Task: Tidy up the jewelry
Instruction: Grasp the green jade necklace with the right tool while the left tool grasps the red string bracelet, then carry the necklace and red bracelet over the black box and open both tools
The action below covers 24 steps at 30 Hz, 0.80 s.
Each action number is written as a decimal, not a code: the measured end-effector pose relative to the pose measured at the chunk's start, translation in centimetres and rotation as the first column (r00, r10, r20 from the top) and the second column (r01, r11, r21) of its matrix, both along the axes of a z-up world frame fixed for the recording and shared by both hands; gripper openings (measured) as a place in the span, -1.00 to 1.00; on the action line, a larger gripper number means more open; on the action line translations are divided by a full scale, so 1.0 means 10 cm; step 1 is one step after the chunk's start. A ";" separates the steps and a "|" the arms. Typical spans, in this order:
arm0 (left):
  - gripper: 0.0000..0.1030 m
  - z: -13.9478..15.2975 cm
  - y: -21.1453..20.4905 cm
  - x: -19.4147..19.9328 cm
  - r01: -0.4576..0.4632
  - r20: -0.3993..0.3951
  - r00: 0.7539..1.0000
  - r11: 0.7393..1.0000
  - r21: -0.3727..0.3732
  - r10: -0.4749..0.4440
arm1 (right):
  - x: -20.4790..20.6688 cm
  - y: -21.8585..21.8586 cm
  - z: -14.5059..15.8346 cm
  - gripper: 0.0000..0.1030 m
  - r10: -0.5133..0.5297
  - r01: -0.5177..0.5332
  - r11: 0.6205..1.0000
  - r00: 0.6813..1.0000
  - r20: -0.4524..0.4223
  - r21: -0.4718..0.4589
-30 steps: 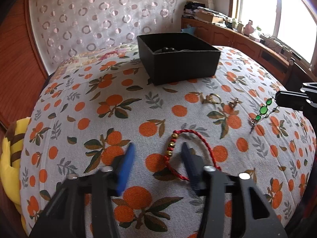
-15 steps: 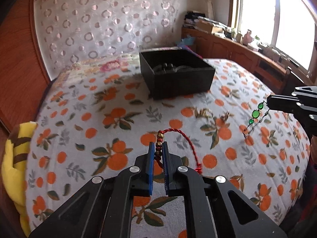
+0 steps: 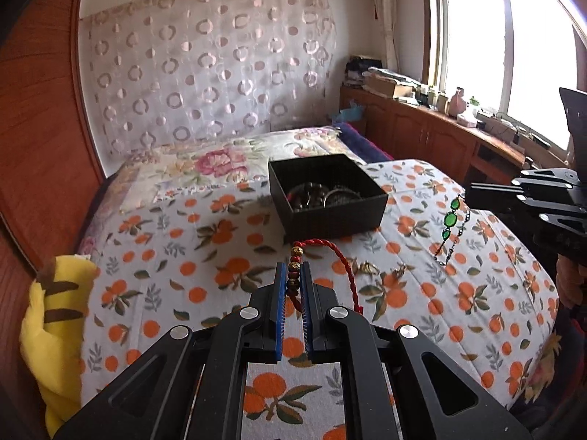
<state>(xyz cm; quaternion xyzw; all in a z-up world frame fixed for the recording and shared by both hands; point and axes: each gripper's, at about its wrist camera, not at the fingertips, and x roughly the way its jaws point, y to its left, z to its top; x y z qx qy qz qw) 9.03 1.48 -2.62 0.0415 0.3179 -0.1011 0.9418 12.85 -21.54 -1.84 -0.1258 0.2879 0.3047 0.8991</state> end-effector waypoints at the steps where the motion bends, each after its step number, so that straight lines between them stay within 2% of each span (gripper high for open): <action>1: -0.87 0.01 0.00 0.00 0.000 0.003 1.000 1.000 -0.001 0.000 | 0.02 0.01 0.03 -0.97 0.000 0.000 1.000 1.000 0.003 0.001; 14: -0.87 0.07 0.02 0.02 -0.003 0.017 1.000 1.000 -0.017 0.003 | 0.22 0.15 0.12 -0.97 -0.001 0.001 1.000 1.000 0.016 -0.006; 24: -0.87 0.15 -0.02 0.27 0.019 0.043 0.999 1.000 0.003 -0.019 | 0.78 0.32 0.19 -0.97 -0.039 0.040 0.999 0.999 0.028 -0.021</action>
